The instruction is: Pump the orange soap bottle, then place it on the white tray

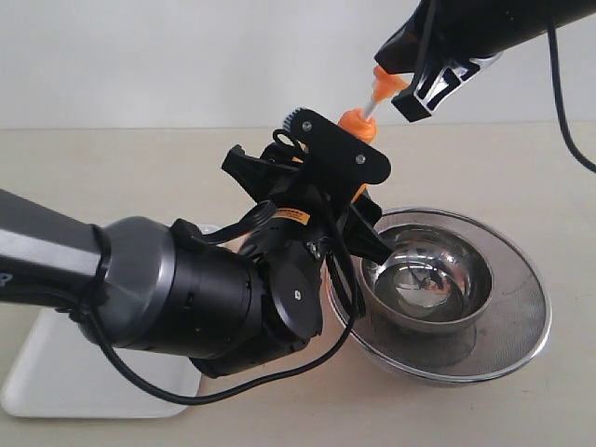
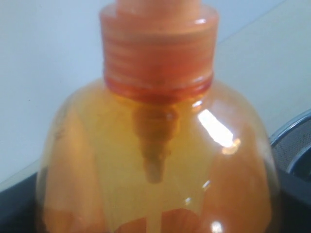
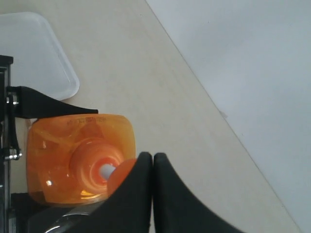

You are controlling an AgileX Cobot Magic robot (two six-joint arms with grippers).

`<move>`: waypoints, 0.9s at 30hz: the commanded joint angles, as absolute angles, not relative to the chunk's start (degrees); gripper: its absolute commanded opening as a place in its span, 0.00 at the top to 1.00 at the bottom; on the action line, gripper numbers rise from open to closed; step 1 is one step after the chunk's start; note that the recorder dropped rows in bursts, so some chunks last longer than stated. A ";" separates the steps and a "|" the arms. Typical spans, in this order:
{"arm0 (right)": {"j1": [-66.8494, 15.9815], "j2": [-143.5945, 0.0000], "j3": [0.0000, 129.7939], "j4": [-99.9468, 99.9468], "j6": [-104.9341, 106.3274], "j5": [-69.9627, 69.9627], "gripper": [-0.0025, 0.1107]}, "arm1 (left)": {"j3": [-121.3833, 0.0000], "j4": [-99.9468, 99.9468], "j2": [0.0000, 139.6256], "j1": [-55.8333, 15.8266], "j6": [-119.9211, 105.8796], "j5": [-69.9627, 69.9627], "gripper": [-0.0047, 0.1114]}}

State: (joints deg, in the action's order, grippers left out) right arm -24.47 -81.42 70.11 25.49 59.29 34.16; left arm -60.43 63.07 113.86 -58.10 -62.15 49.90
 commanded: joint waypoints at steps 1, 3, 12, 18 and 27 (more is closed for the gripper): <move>-24.43 -82.93 69.31 25.30 58.76 39.47 0.98 | -60.76 61.60 113.79 -58.46 -61.67 49.45 0.92; -24.43 -82.93 69.31 25.30 58.76 39.74 0.98 | -60.76 61.60 113.79 -58.46 -61.67 49.45 0.92; -24.43 -82.93 69.31 25.30 58.63 41.56 0.98 | -60.76 61.60 113.79 -58.46 -61.67 49.45 0.92; -24.43 -82.93 69.31 25.30 58.42 41.81 0.98 | -60.76 61.59 113.79 -58.46 -61.51 49.45 0.92; -24.43 -83.30 69.31 25.30 58.13 42.15 0.98 | -60.76 61.59 113.79 -58.46 -61.51 49.45 0.92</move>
